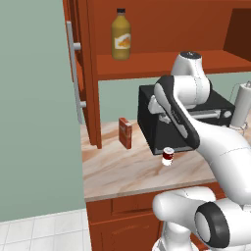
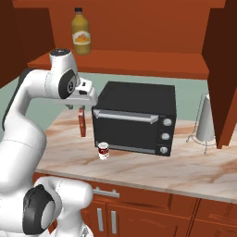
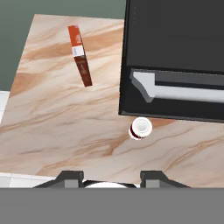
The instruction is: Pick the canned food and canned food from the counter and place them in the cabinets closest to them.
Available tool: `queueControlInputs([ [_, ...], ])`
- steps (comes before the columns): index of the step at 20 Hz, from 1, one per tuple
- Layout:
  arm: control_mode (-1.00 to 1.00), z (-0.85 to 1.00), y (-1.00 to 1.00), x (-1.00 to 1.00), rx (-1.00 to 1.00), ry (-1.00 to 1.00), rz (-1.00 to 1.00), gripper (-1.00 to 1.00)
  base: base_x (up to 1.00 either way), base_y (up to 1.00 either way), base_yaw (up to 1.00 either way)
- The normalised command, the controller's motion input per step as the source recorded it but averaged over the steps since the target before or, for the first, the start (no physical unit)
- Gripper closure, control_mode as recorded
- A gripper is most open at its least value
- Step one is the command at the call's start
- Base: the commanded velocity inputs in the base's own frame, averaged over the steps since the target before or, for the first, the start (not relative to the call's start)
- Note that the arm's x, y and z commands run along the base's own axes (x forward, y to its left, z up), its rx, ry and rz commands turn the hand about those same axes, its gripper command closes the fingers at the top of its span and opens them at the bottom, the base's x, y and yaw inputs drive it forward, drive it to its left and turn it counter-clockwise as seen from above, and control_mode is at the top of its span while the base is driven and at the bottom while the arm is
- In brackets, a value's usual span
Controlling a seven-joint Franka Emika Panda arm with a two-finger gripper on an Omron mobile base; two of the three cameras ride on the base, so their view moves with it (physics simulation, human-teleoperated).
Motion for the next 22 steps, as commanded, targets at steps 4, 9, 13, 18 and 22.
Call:
queueControlInputs([
  [4, -1.00, -0.04, -0.16, 0.02, 0.00, 0.00, 0.00, -1.00, 0.00, 0.00, 0.00],
  [9, -1.00, -0.07, -0.35, 0.04, 0.00, 0.00, 0.02, -1.00, 0.00, 0.00, 0.00],
  [13, -1.00, -0.10, -0.24, 0.01, -0.02, 0.00, 0.02, -1.00, 0.00, 0.00, 0.00],
  [18, -1.00, -0.04, -0.07, 0.00, -0.01, 0.00, 0.01, -1.00, 0.00, 0.00, 0.00],
  [22, -1.00, -0.04, 0.00, 0.00, 0.00, 0.00, 0.00, -1.00, 0.00, 0.00, 0.00],
])
